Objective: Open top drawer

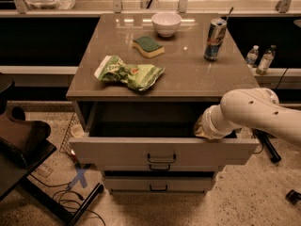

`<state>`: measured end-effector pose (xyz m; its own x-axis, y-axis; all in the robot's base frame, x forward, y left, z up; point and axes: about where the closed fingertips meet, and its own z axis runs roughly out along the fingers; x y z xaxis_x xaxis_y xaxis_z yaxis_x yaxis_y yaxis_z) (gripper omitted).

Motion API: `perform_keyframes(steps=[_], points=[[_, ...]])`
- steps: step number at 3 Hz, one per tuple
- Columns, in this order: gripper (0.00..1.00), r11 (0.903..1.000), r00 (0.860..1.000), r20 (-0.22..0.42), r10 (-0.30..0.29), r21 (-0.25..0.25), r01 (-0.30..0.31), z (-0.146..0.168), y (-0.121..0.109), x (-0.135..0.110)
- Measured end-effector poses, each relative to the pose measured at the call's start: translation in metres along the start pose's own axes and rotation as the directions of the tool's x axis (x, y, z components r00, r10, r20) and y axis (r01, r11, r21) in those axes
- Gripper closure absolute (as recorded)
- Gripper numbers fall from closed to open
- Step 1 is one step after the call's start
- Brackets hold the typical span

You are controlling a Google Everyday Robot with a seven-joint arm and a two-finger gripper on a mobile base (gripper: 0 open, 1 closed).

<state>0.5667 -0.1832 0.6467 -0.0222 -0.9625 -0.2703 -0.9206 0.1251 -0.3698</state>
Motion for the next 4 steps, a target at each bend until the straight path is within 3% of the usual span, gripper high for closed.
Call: perform_keyframes(steps=[2, 3, 4], points=[[1.0, 0.9986, 1.0, -0.019, 0.01, -0.053, -0.011, -0.002, 0.022, 0.008], [1.0, 0.9895, 0.999, -0.046, 0.025, -0.141, -0.031, -0.012, 0.055, 0.026], [1.0, 0.9895, 0.999, -0.046, 0.024, -0.141, -0.031, -0.012, 0.055, 0.026]])
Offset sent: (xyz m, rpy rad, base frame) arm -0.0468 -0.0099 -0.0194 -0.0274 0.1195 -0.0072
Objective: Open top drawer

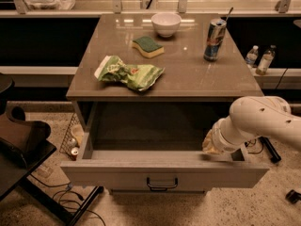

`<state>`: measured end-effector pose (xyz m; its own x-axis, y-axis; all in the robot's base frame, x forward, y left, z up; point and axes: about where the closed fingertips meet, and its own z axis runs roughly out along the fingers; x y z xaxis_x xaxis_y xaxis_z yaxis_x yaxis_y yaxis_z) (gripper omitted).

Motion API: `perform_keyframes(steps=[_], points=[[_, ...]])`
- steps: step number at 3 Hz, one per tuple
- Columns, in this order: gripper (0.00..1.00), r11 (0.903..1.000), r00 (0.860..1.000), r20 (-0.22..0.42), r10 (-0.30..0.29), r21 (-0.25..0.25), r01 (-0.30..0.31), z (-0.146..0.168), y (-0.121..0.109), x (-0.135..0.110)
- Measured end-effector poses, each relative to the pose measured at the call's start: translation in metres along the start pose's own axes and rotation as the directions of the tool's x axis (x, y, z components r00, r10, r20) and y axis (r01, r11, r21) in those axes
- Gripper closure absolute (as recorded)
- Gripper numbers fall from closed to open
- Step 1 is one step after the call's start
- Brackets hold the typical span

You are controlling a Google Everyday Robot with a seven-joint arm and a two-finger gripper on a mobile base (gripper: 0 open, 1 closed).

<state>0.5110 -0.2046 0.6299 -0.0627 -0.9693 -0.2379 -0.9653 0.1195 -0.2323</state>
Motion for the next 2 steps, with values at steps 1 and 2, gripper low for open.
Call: perform_keyframes(steps=[1, 2], points=[[1.0, 0.9934, 0.999, 0.029, -0.02, -0.112, 0.023, -0.006, 0.034, 0.008], [1.0, 0.9816, 0.998, 0.054, -0.031, -0.187, 0.041, -0.009, 0.055, 0.012]])
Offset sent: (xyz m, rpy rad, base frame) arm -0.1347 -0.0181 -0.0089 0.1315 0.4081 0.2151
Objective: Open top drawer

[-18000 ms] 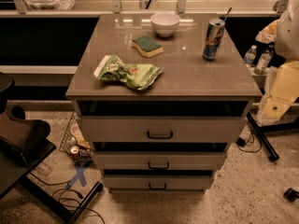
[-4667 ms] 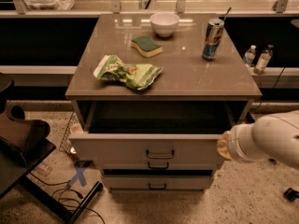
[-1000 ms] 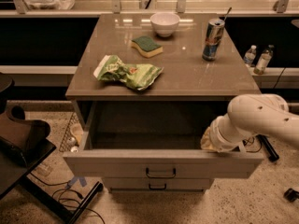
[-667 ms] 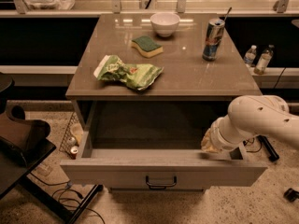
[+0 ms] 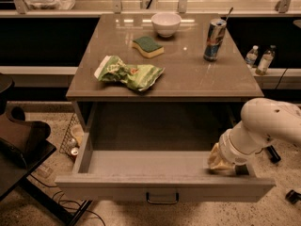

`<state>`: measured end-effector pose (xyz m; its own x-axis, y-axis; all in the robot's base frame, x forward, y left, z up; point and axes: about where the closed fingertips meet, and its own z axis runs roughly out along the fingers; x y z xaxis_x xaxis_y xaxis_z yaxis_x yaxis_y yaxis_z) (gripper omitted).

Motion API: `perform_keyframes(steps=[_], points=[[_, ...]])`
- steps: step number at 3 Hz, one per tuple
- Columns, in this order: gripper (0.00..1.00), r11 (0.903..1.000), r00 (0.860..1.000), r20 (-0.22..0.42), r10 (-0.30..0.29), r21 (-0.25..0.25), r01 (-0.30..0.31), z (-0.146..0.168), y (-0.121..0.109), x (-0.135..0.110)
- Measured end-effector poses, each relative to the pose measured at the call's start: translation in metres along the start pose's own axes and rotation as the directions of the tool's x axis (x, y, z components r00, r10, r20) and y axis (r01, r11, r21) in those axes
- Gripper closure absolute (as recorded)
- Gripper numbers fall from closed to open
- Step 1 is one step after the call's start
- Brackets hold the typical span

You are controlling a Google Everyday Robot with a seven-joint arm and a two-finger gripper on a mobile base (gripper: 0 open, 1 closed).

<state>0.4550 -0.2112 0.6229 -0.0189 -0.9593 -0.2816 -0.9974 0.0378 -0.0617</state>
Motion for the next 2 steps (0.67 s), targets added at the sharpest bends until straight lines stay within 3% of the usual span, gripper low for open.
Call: perform_keyframes(steps=[1, 2], points=[[0.76, 0.9915, 0.997, 0.051, -0.063, -0.111, 0.068, -0.0038, 0.0374, -0.0038], [0.53, 0.9919, 0.997, 0.044, -0.064, -0.107, 0.069, -0.0028, 0.0353, -0.0033]])
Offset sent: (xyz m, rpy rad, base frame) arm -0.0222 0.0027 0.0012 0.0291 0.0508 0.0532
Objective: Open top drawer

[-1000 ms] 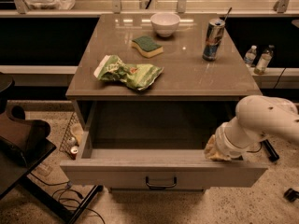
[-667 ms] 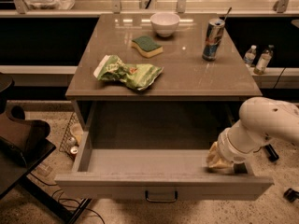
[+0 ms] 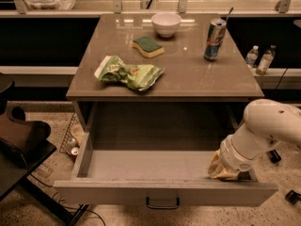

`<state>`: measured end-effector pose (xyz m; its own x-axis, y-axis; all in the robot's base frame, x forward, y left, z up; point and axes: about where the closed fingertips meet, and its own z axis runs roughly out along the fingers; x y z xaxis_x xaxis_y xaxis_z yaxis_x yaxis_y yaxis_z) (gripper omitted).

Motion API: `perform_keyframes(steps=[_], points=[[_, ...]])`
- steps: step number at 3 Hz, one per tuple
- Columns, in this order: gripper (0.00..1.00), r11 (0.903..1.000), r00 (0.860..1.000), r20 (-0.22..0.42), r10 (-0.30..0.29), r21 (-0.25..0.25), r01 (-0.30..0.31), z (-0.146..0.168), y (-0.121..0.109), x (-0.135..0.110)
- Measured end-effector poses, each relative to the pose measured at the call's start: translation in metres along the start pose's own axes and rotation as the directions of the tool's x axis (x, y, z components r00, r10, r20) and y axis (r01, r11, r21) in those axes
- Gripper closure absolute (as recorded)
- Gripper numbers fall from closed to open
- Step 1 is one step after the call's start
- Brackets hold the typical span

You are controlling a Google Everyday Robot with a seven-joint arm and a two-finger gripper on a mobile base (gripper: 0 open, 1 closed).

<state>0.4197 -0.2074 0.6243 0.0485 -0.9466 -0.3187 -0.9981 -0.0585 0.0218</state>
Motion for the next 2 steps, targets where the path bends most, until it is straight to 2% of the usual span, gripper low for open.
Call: perform_keyframes(steps=[1, 2], points=[[0.22, 1.0, 1.0, 0.0, 0.001, 0.0, -0.001, 0.0008, 0.0, -0.0004], [0.0, 1.0, 1.0, -0.001, 0.0, -0.002, 0.0, 0.0016, 0.0007, -0.0006]])
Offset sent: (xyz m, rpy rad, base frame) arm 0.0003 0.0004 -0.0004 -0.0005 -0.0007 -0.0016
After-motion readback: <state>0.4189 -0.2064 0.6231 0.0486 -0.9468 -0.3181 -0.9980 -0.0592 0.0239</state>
